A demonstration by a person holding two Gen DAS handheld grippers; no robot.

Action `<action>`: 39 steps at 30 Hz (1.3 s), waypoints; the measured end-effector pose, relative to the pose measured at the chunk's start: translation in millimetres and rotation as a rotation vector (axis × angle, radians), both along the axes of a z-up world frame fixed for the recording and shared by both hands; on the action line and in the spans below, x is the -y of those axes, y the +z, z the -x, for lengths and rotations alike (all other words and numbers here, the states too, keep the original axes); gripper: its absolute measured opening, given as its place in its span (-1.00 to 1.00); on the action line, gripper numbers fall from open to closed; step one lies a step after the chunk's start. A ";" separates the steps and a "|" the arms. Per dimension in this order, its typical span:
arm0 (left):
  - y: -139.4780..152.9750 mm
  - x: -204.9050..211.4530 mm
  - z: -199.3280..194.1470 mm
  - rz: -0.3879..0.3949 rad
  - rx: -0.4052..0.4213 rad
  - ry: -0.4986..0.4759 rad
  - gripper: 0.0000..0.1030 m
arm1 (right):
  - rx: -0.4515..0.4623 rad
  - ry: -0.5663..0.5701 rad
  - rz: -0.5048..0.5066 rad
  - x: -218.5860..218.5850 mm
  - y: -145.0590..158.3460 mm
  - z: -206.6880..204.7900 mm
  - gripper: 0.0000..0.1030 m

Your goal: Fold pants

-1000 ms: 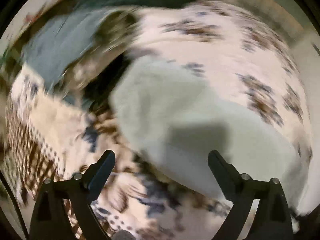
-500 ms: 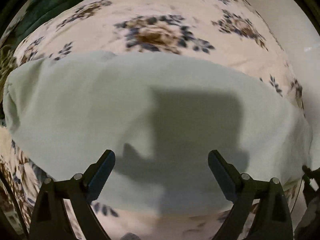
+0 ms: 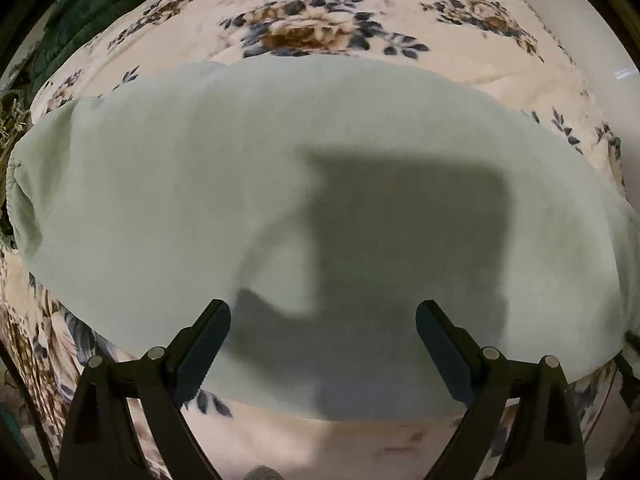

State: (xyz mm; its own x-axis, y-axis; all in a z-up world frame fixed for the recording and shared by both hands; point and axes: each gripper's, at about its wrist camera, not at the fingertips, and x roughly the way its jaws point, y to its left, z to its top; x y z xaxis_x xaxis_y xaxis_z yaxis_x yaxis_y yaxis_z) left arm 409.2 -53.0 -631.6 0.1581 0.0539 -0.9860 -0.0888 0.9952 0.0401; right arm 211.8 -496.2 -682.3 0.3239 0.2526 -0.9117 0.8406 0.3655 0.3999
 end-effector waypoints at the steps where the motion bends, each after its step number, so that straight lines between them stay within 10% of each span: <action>1: 2.1 1.5 0.8 -0.002 0.009 -0.001 0.84 | 0.019 -0.028 0.018 5.0 9.4 3.7 0.04; 8: 14.9 22.0 -1.6 -0.001 0.053 -0.007 0.84 | 0.001 -0.072 0.161 34.5 17.9 -17.7 0.03; 10: 16.1 25.6 -4.6 -0.015 0.069 -0.010 0.84 | 0.002 -0.046 0.174 33.3 9.3 -29.4 -0.81; 14: 18.9 16.5 -13.4 -0.023 0.091 0.001 0.84 | -0.182 0.070 0.268 19.2 -5.5 -58.6 -0.81; 18: 34.5 -15.5 -23.4 0.033 0.089 0.061 0.84 | -0.260 0.258 0.389 -14.2 53.0 -93.7 -0.19; 22: 55.1 -60.6 -35.9 0.079 0.076 0.138 0.84 | -0.026 0.567 0.538 -112.3 128.1 -145.6 0.58; 28: 67.9 -139.4 -67.1 0.175 0.017 0.279 0.84 | 0.183 1.118 0.036 -297.6 102.9 -286.5 0.60; 33: 62.8 -172.1 -88.1 0.199 -0.048 0.336 0.84 | 0.062 1.424 -0.126 -413.4 37.7 -382.8 0.60; 37: 56.6 -189.3 -90.5 0.258 -0.117 0.408 0.84 | -0.039 1.541 -0.259 -457.4 12.1 -384.7 0.53; 39: 54.4 -195.5 -88.4 0.290 -0.151 0.440 0.84 | -0.011 1.621 -0.215 -468.9 16.6 -366.5 -0.37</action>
State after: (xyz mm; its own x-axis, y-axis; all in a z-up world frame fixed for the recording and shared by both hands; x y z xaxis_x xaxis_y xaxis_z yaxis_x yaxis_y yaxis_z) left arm 497.5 142.5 -577.2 0.0374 -0.1946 -0.9802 -0.5137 0.8376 -0.1859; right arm 578.3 -27.3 -665.6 -0.3970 0.4176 -0.8173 -0.3420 0.7591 0.5539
